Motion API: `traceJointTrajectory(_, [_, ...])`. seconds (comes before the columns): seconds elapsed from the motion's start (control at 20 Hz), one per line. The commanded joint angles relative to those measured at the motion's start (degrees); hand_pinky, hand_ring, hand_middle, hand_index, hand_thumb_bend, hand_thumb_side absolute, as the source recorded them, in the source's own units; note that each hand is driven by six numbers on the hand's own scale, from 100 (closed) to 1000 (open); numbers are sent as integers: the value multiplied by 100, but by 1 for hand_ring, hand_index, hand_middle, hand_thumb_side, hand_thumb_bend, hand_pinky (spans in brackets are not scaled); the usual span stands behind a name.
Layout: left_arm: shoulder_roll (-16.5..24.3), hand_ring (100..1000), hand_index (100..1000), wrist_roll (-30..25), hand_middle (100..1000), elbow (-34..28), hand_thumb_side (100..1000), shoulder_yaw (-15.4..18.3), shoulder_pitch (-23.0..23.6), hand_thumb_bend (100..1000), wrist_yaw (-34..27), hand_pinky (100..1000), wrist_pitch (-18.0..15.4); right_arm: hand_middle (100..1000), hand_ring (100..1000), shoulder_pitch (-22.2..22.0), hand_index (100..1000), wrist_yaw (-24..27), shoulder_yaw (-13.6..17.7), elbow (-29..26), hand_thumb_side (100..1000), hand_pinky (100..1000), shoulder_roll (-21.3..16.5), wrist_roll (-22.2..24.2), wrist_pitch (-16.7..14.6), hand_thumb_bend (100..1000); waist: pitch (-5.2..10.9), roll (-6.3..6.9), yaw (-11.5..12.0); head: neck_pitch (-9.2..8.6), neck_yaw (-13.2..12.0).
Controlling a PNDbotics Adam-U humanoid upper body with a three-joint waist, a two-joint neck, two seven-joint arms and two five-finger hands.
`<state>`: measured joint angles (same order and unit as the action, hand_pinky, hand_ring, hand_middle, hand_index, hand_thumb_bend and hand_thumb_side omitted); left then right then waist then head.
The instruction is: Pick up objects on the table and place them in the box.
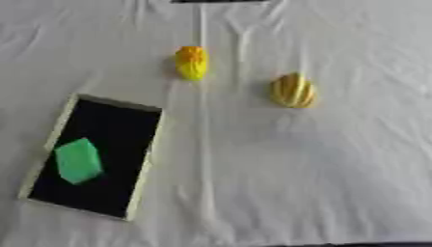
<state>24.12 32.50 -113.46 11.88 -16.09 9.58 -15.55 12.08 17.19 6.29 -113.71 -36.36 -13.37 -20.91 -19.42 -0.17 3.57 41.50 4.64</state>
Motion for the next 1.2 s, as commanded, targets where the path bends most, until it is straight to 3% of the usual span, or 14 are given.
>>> traceJointTrajectory(0.05, [69,755,843,-12,710,-113,366,27,-65,100,-30,819,-11,614,851,40,814,20,59,-88,532,957,-91,24,-13,100,87,-5,-1,-20,2])
traceJointTrajectory(0.3, [81,755,844,-23,710,-113,366,20,-62,100,-33,819,-10,624,862,48,823,-34,43,-88,525,956,-210,49,15,100,84,-17,4,-9,-4])
traceJointTrajectory(0.45, [104,755,844,-37,710,-113,366,8,-62,100,-33,819,-8,638,873,137,835,-256,-28,-88,526,950,-623,123,92,100,96,-31,5,4,6])
traceJointTrajectory(0.6, [121,755,844,-47,710,-113,365,-1,-59,100,-35,819,-3,678,891,303,859,-771,-155,-88,470,940,-1266,213,231,100,110,-45,10,-3,25])
traceJointTrajectory(0.75, [139,755,844,-69,710,-113,365,-22,-59,100,-45,819,3,718,906,504,878,-1378,-381,-88,426,935,-1941,369,616,100,120,-56,25,-11,52])
traceJointTrajectory(0.95, [162,754,844,-100,710,-113,366,-53,-67,100,-72,819,10,759,918,781,896,-1947,-806,-88,259,929,-2700,784,1240,100,125,-76,55,3,108])
traceJointTrajectory(1.2, [188,754,843,-164,710,-113,370,-110,-87,100,-122,819,17,791,924,1207,905,-2464,-1407,-8,198,923,-3211,1584,1886,100,131,-103,98,16,188])
